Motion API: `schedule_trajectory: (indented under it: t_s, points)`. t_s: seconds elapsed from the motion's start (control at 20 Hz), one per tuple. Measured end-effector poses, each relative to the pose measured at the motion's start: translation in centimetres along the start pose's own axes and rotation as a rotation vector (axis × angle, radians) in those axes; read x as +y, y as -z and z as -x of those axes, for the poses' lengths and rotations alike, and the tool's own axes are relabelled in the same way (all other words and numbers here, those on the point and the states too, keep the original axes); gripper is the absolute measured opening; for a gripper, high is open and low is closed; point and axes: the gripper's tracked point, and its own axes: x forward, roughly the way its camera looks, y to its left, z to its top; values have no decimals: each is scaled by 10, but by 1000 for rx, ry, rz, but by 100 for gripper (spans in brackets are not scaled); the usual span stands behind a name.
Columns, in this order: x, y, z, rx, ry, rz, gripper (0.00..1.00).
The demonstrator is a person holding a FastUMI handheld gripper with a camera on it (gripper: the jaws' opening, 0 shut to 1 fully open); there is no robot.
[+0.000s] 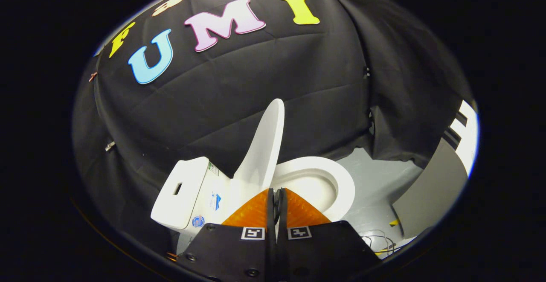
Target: Open the toilet lid.
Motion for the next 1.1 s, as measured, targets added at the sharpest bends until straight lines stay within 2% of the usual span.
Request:
schedule_trajectory:
  t_s: [0.8,0.95,1.1]
  points:
    - [157,-8,28,-124,103,259,5]
    - [186,2,30,-146,121,291,5]
    - [217,18,27,-127,100,302,5]
